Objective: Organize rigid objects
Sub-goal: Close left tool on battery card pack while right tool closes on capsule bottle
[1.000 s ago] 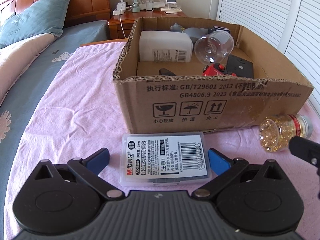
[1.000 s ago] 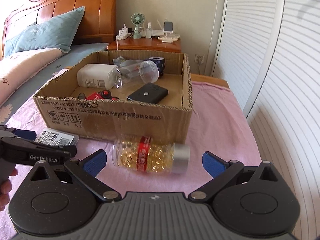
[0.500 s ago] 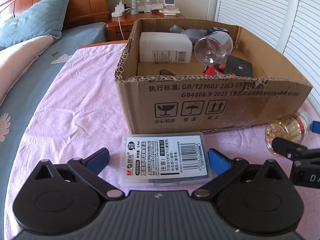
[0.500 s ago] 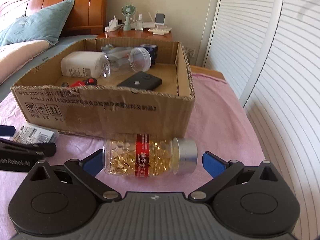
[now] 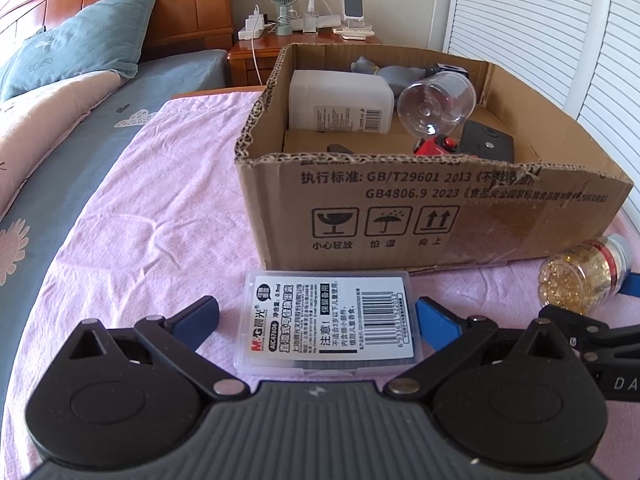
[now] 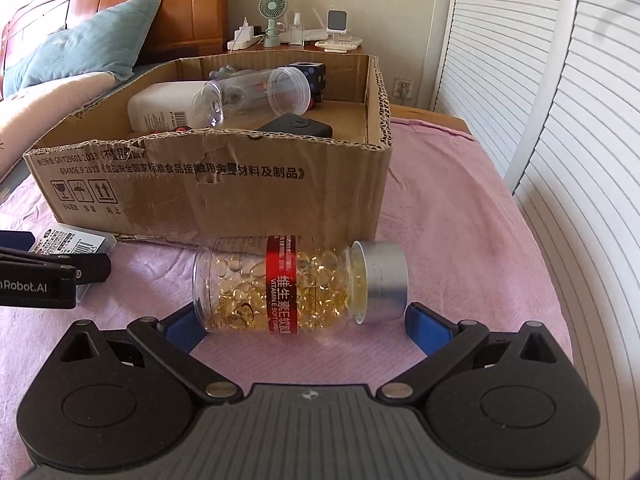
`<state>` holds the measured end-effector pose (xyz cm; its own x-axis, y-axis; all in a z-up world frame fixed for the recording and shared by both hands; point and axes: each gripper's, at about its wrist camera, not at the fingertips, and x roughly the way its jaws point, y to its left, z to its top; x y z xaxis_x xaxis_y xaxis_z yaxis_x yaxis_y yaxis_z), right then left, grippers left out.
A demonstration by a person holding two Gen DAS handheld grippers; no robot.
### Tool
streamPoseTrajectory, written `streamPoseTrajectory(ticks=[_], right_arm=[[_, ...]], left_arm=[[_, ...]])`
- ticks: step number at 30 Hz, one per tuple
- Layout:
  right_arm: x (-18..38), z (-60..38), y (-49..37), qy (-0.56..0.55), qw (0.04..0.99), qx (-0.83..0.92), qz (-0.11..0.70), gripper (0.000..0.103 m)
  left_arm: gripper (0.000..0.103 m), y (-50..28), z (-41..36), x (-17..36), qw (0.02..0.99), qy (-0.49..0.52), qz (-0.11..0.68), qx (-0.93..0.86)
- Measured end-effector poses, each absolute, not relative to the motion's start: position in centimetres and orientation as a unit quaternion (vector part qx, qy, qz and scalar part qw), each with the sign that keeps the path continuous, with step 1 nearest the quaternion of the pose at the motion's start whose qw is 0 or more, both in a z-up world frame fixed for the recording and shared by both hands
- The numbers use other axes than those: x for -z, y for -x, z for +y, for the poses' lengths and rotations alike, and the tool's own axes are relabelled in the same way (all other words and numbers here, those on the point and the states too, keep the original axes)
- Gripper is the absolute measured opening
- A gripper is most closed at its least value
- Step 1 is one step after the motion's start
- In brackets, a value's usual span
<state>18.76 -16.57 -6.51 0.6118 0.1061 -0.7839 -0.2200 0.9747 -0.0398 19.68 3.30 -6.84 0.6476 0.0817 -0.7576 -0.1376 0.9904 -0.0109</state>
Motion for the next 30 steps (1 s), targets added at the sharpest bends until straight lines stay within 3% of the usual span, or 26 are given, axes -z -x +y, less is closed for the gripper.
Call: streamPoseTrajectory(ticks=[13,16,30], right_arm=[[6.7,-16.7,-18.2,0.064,0.901,-0.091,0.420,0.103],[6.6,-16.7,-18.3,0.064,0.899,-0.090,0.423,0.103],[4.6,-15.7,-19.7,0.066,0.898,-0.096,0.425,0.103]], left_arm=[[0.101,-19.8,3.1,6.8,0.906,0.038,0.415,-0.068],[0.090,-19.8,2.9,6.5,0.907,0.036,0.415,-0.064],[0.091,-18.7,3.8,6.6,0.913,0.010,0.408,-0.010]])
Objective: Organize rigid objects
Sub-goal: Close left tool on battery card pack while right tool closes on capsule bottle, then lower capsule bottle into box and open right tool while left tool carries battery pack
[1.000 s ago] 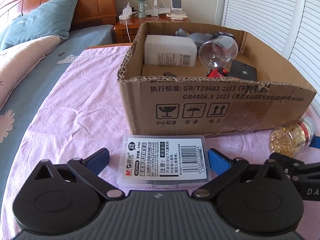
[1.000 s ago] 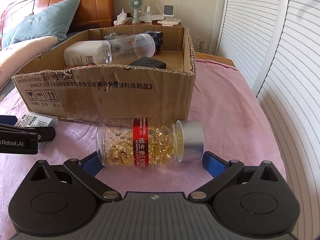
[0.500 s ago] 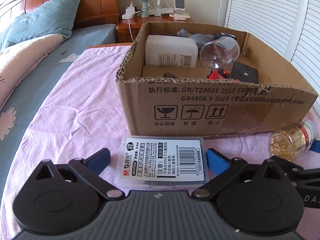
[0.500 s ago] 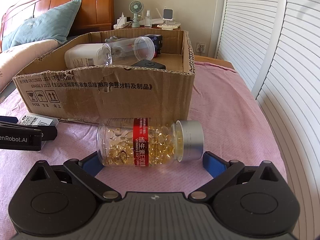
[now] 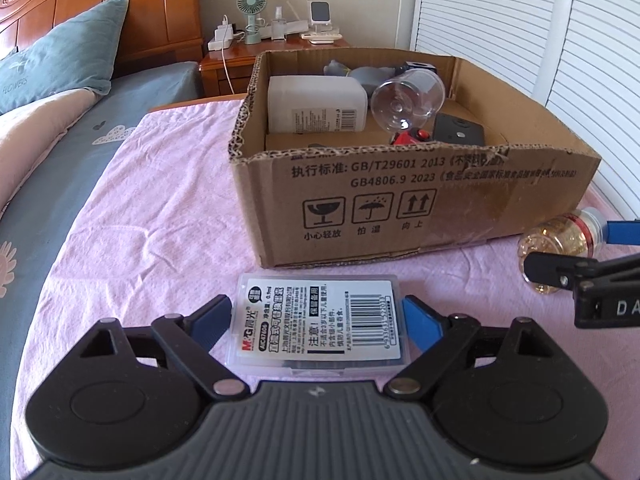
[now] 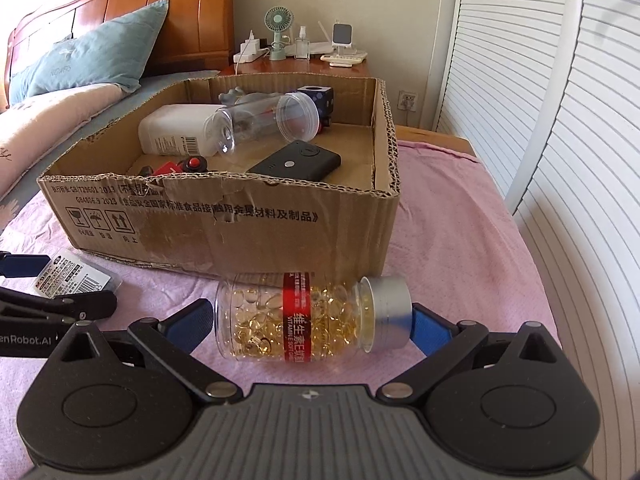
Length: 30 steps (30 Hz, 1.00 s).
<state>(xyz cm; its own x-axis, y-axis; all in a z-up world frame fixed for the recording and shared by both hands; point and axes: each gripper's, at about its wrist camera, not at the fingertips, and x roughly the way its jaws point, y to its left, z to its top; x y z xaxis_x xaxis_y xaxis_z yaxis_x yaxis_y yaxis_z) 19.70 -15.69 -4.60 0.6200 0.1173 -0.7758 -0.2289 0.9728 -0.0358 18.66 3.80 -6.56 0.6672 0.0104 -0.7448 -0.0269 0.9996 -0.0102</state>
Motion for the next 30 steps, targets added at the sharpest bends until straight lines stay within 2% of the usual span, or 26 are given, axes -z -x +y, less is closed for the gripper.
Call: streamPoseTrajectory(ticks=[6,10,30], right_arm=[[4.7,-15.2,-20.0,0.080,0.893,-0.096,0.432,0.103],[4.8,-14.9,-20.2,0.097,0.891,-0.092,0.434,0.096],[2.2,-16.0,-17.7,0.116,0.873,-0.150,0.450,0.096]], left_arm=[[0.093,-18.8,3.9,6.6,0.912,0.009,0.410,-0.008],[0.093,-19.1,3.8,6.6,0.909,0.014,0.417,-0.017],[0.090,-17.4,5.0,4.6,0.891,-0.022,0.451,0.056]])
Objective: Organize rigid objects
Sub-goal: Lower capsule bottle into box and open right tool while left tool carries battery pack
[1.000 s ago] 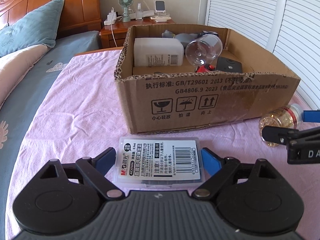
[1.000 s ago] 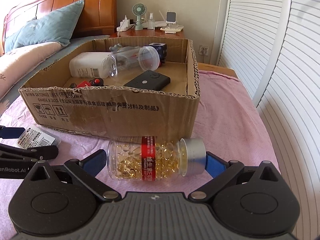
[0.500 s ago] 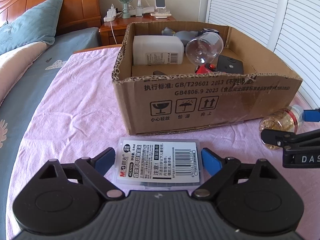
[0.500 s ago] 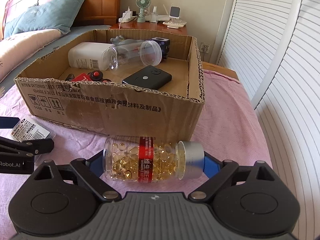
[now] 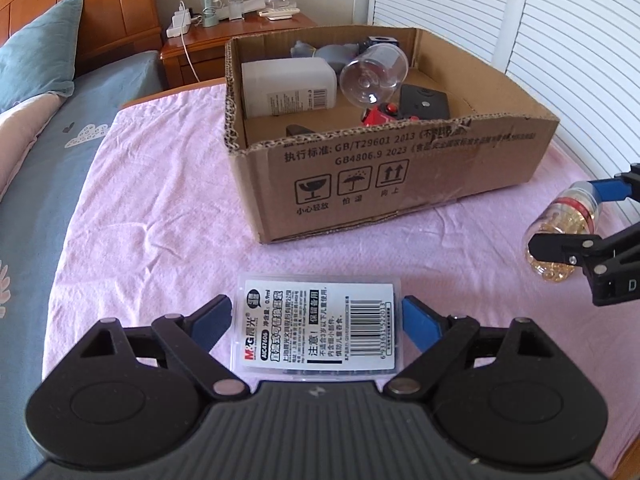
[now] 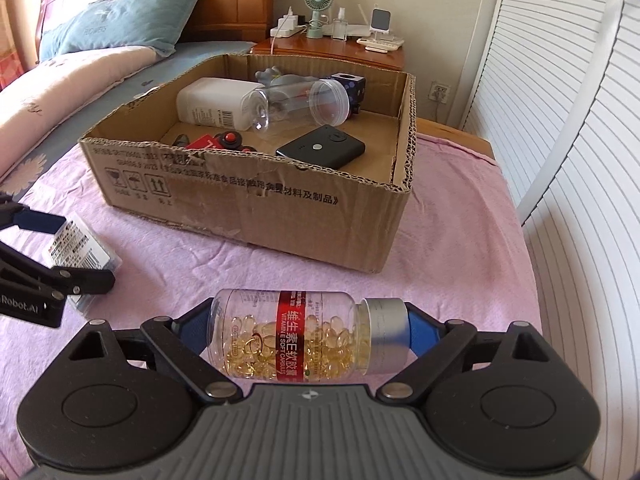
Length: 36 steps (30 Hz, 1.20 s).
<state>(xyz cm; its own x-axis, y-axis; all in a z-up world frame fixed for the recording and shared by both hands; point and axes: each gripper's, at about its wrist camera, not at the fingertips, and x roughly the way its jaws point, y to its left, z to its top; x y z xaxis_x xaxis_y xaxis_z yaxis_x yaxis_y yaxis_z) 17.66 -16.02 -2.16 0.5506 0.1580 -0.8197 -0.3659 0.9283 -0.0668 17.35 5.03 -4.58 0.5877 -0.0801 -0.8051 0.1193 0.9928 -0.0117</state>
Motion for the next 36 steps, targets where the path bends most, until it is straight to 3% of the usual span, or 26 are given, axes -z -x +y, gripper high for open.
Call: streamPoseTrajectory(ticks=[13,27,30,36], right_arm=[[-5.5,-15.4,-20.4,0.114,0.905,-0.192,0.362,0.096],[-0.1,-13.4,-30.3,0.086,0.882,-0.163,0.435,0.096],[-0.4,-13.9,-30.2,0.062,0.885,-0.166,0.430,0.102],[-2.7,-14.3,-28.4,0.056,0.899,-0.163,0.402,0.103]], left_arm=[[0.090,-15.4,6.2,0.2,0.907,-0.025,0.414,0.074],[0.090,-14.9,6.2,-2.0,0.916,-0.035,0.394,0.068],[0.090,-15.1,6.3,-2.0,0.916,-0.034,0.395,0.066],[0.090,-15.5,6.1,-2.4,0.917,-0.035,0.392,0.067]])
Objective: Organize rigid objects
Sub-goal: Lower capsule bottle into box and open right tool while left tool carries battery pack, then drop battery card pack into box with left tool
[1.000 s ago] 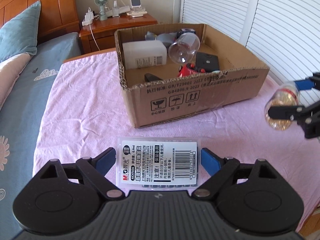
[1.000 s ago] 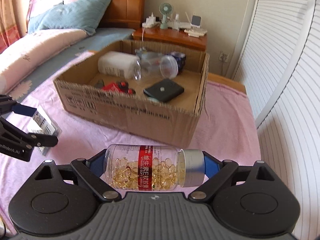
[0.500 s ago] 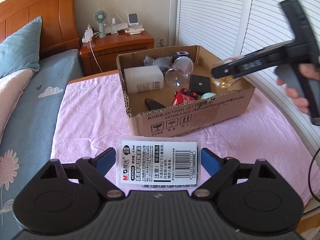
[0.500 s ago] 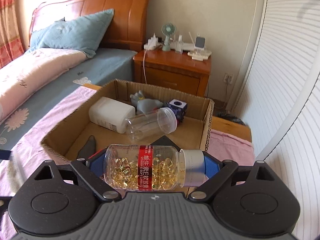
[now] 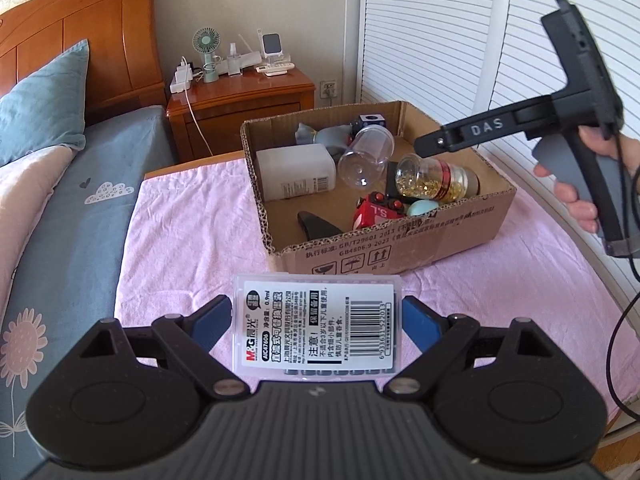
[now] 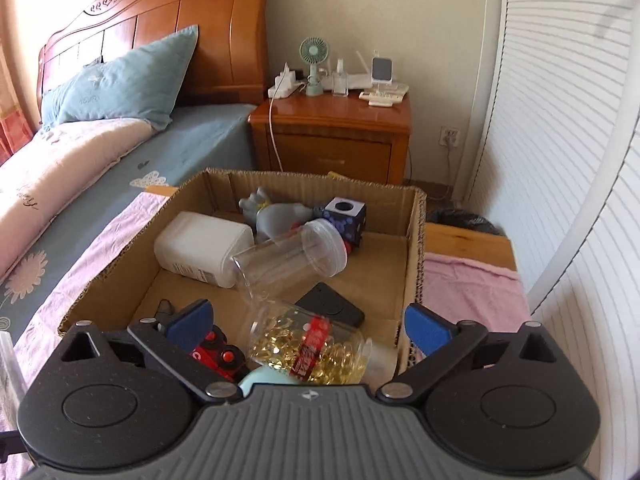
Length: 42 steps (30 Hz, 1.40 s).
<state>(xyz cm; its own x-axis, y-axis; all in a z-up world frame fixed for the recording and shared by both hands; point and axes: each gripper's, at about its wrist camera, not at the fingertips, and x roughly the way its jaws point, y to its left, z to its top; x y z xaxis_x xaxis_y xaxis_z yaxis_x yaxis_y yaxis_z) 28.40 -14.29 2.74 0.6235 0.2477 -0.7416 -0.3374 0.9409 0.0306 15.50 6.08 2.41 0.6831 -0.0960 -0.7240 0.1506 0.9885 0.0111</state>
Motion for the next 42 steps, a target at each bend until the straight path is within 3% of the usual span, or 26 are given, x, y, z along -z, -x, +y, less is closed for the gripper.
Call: streamPoseTrajectory(ticks=[17,30,42], right_arm=[[-3.5,-15.2,-18.2,0.075,0.899,-0.106,0.417,0.103],[-2.8,-16.6,-17.4,0.048,0.897,-0.084,0.431,0.103],[-2.8,-16.8,-17.4,0.041,0.898,-0.081,0.431,0.103]], left_arm=[[0.090,-20.7,4.1,-5.1,0.924,-0.047,0.371,0.082],[0.090,-27.4,3.3,-2.2,0.910,-0.036,0.407,0.069],[0.095,-27.7,3.8,-2.1,0.914,-0.017,0.402,0.049]])
